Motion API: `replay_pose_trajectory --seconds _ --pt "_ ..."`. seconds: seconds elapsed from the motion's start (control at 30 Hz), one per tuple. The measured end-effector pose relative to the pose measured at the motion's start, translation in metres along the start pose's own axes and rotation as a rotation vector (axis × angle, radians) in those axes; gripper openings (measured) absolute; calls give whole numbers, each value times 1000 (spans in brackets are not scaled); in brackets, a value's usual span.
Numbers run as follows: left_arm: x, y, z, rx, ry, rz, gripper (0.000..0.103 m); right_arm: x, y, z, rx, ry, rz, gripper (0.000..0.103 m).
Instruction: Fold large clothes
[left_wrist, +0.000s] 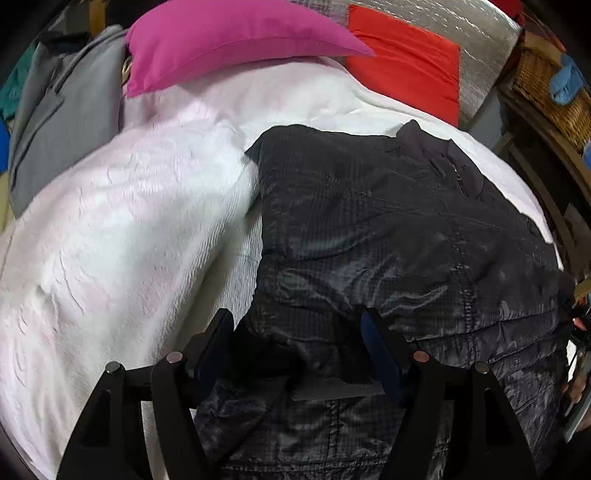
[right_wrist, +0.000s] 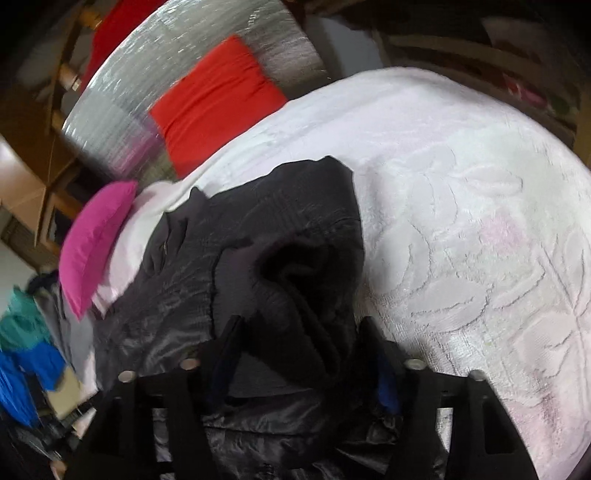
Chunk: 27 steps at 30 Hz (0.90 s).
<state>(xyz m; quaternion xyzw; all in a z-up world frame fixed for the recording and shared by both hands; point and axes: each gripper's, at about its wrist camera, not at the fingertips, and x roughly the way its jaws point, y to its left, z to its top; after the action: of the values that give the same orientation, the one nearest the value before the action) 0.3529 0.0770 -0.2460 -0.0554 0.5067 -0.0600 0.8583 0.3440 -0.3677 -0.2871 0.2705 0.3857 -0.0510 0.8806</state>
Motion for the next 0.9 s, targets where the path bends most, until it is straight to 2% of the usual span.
replay_pose_trajectory --seconds 0.07,0.2,0.3,0.4,0.43,0.47,0.5,0.67,0.77,0.9 --pt "2 4 -1 -28 7 -15 72 -11 6 -5 -54 -28 -15 36" --pt "5 3 -5 -17 15 12 74 -35 15 -10 -112 -98 -3 33" --pt "6 -2 -7 10 10 39 74 -20 9 -14 -131 -35 -48 33" --pt "-3 -12 -10 65 -36 97 74 -17 4 -13 -84 -9 -26 38" --pt "-6 -15 -11 86 -52 118 74 -22 1 -12 -63 -9 -13 44" --pt "-10 -20 -13 118 -75 144 74 -28 -1 -10 -33 -14 -1 60" --pt "-13 -25 -15 148 -95 169 74 -34 -4 -9 -12 -30 11 66" --pt "-24 -41 -19 249 -173 250 74 -47 -11 -2 27 -97 23 68" --pt "-31 -49 -20 284 -219 262 74 -40 -13 2 55 -73 26 68" --pt "-35 -55 -21 316 -246 283 74 -10 -4 3 28 -13 -6 68"
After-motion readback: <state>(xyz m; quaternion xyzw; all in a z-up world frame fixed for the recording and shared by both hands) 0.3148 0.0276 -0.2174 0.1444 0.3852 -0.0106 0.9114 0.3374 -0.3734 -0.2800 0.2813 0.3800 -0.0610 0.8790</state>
